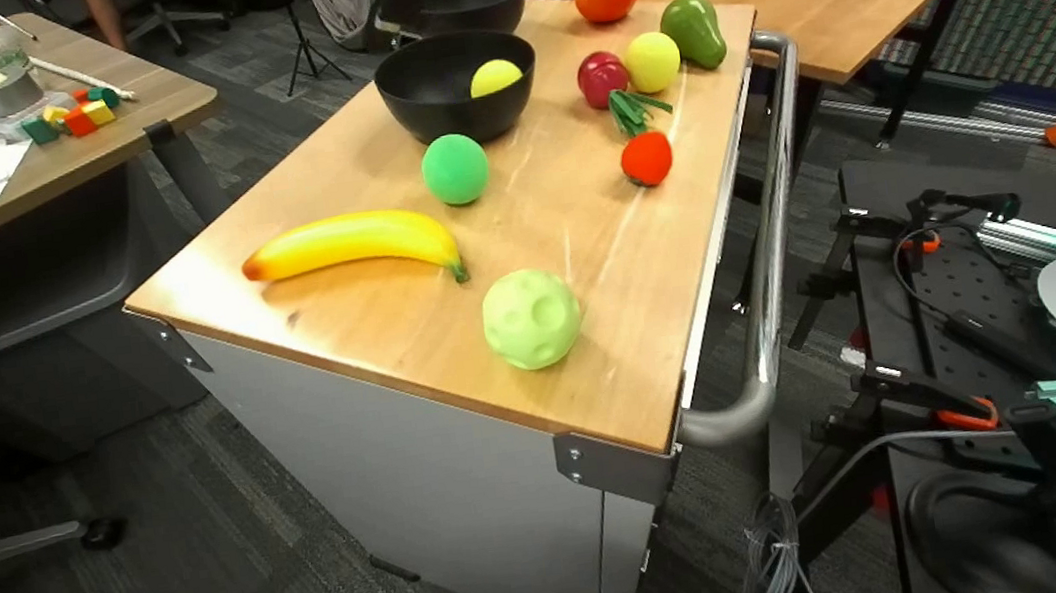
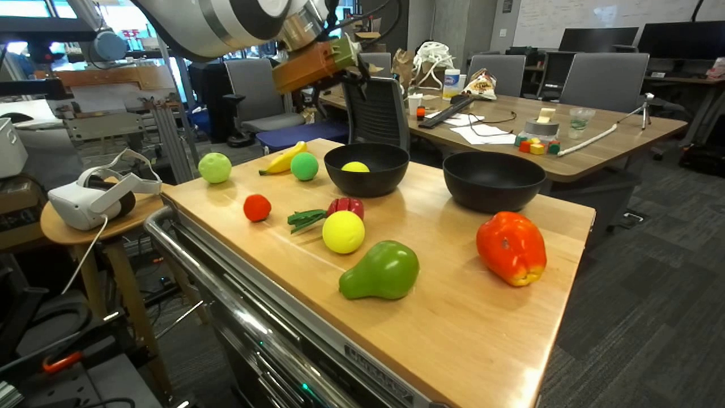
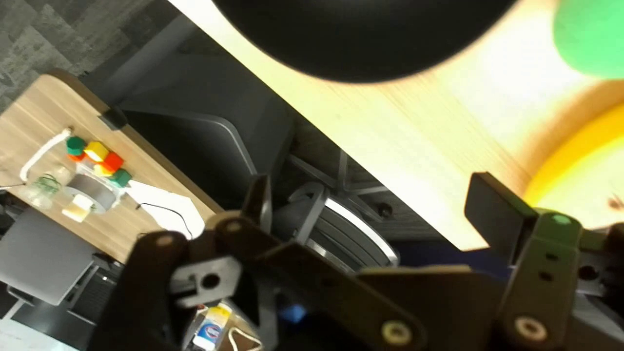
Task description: Divide the fruits between the black bowls
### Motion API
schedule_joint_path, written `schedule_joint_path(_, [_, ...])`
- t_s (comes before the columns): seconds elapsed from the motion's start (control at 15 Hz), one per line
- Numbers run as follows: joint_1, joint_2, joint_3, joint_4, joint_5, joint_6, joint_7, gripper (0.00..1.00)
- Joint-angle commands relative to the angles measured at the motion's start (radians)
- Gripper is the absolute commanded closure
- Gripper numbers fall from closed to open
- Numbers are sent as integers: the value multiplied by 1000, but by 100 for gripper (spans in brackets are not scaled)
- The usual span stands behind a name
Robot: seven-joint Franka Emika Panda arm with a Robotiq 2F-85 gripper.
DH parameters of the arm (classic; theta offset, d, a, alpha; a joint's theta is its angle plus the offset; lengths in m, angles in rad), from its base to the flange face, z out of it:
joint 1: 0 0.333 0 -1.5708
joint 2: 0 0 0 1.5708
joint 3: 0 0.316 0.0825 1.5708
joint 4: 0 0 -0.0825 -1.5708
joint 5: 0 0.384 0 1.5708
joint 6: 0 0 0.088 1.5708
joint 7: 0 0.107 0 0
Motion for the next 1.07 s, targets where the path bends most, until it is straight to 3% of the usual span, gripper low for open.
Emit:
schedule_joint_path(0.0, [-16, -54, 155, 1, 275, -98, -175, 0])
schedule_joint_path(0.2, [-2, -29, 209, 18, 384, -178, -225, 0])
schedule_joint_path(0.27, [2, -16, 209, 16, 362, -189, -209, 0])
schedule_joint_path(0.33, [45, -4, 164, 13, 318, -190, -189, 0])
schedule_joint_path(1.0, [63, 81, 141, 25, 293, -173, -162, 0])
